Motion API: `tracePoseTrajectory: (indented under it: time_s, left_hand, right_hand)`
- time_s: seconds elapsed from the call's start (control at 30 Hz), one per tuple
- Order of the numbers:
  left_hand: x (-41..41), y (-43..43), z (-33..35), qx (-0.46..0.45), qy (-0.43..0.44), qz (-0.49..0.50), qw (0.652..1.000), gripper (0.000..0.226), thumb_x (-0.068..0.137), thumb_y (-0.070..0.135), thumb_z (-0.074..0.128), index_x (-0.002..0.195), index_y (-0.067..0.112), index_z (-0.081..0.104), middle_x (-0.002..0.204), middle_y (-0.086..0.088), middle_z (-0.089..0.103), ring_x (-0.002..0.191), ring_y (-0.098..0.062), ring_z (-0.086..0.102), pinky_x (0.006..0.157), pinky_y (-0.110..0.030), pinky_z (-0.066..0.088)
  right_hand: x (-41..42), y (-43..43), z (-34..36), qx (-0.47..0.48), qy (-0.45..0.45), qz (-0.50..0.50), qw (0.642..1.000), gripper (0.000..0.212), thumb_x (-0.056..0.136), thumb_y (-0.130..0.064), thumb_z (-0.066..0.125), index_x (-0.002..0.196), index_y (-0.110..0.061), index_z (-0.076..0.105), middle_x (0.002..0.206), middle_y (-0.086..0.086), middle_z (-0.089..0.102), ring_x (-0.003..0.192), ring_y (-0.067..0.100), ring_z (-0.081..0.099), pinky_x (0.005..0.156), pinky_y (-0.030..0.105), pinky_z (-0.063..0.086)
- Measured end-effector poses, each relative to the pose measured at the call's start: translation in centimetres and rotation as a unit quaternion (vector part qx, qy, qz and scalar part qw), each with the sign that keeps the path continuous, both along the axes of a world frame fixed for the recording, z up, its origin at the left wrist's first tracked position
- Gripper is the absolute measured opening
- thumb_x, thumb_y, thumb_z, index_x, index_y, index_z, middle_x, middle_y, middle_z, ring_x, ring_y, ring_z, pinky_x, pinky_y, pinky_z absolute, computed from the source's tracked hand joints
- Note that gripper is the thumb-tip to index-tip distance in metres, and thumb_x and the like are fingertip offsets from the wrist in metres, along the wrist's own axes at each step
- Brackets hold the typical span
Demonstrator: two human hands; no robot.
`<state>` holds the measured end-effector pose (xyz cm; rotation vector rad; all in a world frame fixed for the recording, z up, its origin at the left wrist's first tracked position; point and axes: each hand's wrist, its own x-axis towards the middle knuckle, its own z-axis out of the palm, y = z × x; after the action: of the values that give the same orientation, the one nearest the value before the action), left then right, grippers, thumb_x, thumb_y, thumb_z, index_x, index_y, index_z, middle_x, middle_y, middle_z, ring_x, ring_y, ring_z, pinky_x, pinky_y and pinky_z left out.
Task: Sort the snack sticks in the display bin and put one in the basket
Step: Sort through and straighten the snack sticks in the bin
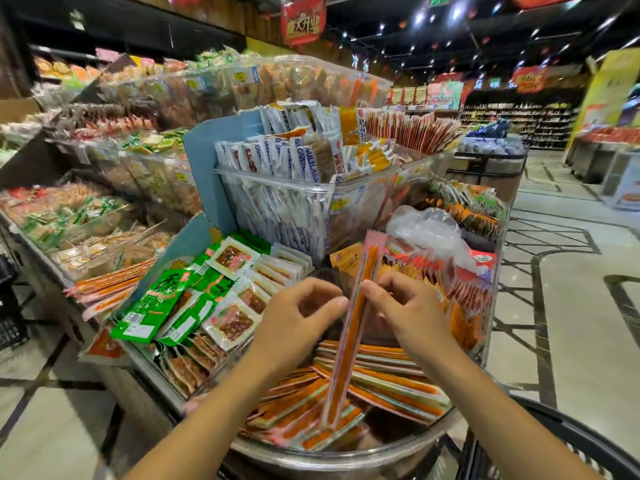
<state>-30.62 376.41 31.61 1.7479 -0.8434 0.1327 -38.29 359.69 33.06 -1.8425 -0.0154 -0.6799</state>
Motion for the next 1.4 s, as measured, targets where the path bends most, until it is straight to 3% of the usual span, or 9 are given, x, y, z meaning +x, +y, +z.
tracePoseTrajectory:
  time_s: [0.13, 0.27, 0.37, 0.53, 0.93, 1.07, 1.17, 1.3, 1.4]
  left_hand:
    - [-1.5, -0.4, -2.8, 0.031, 0.092, -0.106, 0.990, 0.008, 0.088, 0.021, 0.078, 0.082, 0.022, 0.074, 0.073, 0.006, 0.070, 0.070, -0.006, 0.063, 0.066, -0.020, 0.048]
    - [-1.7, -0.6, -4.2, 0.049, 0.098, -0.103, 0.989, 0.016, 0.091, 0.019, 0.074, 0.076, 0.025, 0.072, 0.067, 0.013, 0.066, 0.065, 0.002, 0.059, 0.064, -0.014, 0.043]
    - [-1.7, -0.6, -4.3, 0.060, 0.079, -0.104, 0.990, 0.010, 0.091, 0.023, 0.074, 0.081, 0.025, 0.075, 0.074, 0.009, 0.070, 0.070, -0.004, 0.064, 0.066, -0.022, 0.049]
    - [-1.6, -0.4, -4.7, 0.073, 0.068, -0.105, 0.989, 0.005, 0.091, 0.025, 0.074, 0.090, 0.024, 0.078, 0.082, 0.007, 0.074, 0.079, -0.009, 0.070, 0.075, -0.029, 0.056]
    - [-1.7, -0.4, -4.5, 0.064, 0.071, -0.072, 0.993, 0.006, 0.091, 0.026, 0.073, 0.088, 0.028, 0.078, 0.081, 0.008, 0.075, 0.077, -0.006, 0.069, 0.072, -0.024, 0.055]
    - [-1.9, -0.3, -4.2, 0.046, 0.093, -0.076, 0.992, 0.006, 0.092, 0.025, 0.073, 0.089, 0.026, 0.078, 0.083, 0.006, 0.076, 0.078, -0.007, 0.071, 0.073, -0.023, 0.055]
    - [-2.1, -0.3, -4.0, 0.041, 0.093, -0.079, 0.992, 0.006, 0.091, 0.023, 0.074, 0.089, 0.028, 0.078, 0.080, 0.007, 0.075, 0.076, -0.005, 0.070, 0.071, -0.022, 0.053]
    - [-2.2, -0.3, -3.9, 0.043, 0.125, -0.106, 0.986, 0.016, 0.086, 0.019, 0.079, 0.102, 0.022, 0.075, 0.088, 0.003, 0.077, 0.081, -0.011, 0.074, 0.072, -0.022, 0.057]
    - [-2.3, -0.3, -3.8, 0.038, 0.169, -0.114, 0.978, 0.025, 0.085, 0.014, 0.079, 0.108, 0.015, 0.069, 0.084, -0.004, 0.077, 0.076, -0.020, 0.074, 0.064, -0.021, 0.055]
  right_hand:
    - [-0.5, -0.9, 0.4, -0.030, -0.008, -0.040, 0.999, 0.028, 0.098, -0.031, 0.063, 0.074, -0.018, 0.069, 0.059, -0.001, 0.056, 0.055, 0.007, 0.050, 0.055, 0.022, 0.039]
    - [-0.5, -1.7, 1.9, 0.003, -0.036, -0.068, 0.997, 0.023, 0.098, -0.028, 0.063, 0.080, -0.017, 0.071, 0.063, 0.009, 0.057, 0.055, 0.008, 0.049, 0.055, 0.027, 0.040]
    - [-0.5, -2.0, 2.8, -0.013, -0.045, -0.054, 0.997, 0.026, 0.097, -0.028, 0.065, 0.077, -0.011, 0.071, 0.065, 0.017, 0.057, 0.056, 0.017, 0.048, 0.058, 0.037, 0.041]
    - [-0.4, -2.5, 3.6, 0.028, 0.003, -0.038, 0.999, 0.039, 0.103, -0.020, 0.054, 0.074, 0.003, 0.066, 0.054, 0.002, 0.054, 0.045, 0.016, 0.045, 0.047, 0.025, 0.038]
    - [-0.9, -2.2, 3.4, 0.160, 0.074, 0.028, 0.984, 0.027, 0.105, -0.017, 0.047, 0.084, -0.011, 0.062, 0.067, 0.001, 0.056, 0.051, 0.008, 0.048, 0.046, 0.015, 0.039]
    - [-1.5, -1.0, 1.5, -0.017, 0.074, 0.018, 0.997, 0.022, 0.099, -0.026, 0.062, 0.083, -0.011, 0.067, 0.063, -0.005, 0.053, 0.052, 0.001, 0.049, 0.050, 0.013, 0.041]
    - [-1.2, -0.3, -0.3, -0.126, 0.077, -0.008, 0.989, 0.018, 0.093, -0.028, 0.070, 0.080, -0.015, 0.071, 0.067, 0.001, 0.060, 0.063, 0.010, 0.057, 0.060, 0.030, 0.050]
    - [-0.6, -0.7, -0.1, -0.060, 0.064, -0.046, 0.995, 0.020, 0.096, -0.024, 0.066, 0.080, -0.012, 0.069, 0.055, -0.012, 0.060, 0.052, 0.000, 0.056, 0.052, 0.016, 0.042]
    - [-0.4, -2.3, 1.2, -0.031, 0.039, -0.099, 0.994, 0.021, 0.098, -0.024, 0.064, 0.083, -0.010, 0.069, 0.056, -0.006, 0.059, 0.048, 0.004, 0.052, 0.051, 0.018, 0.039]
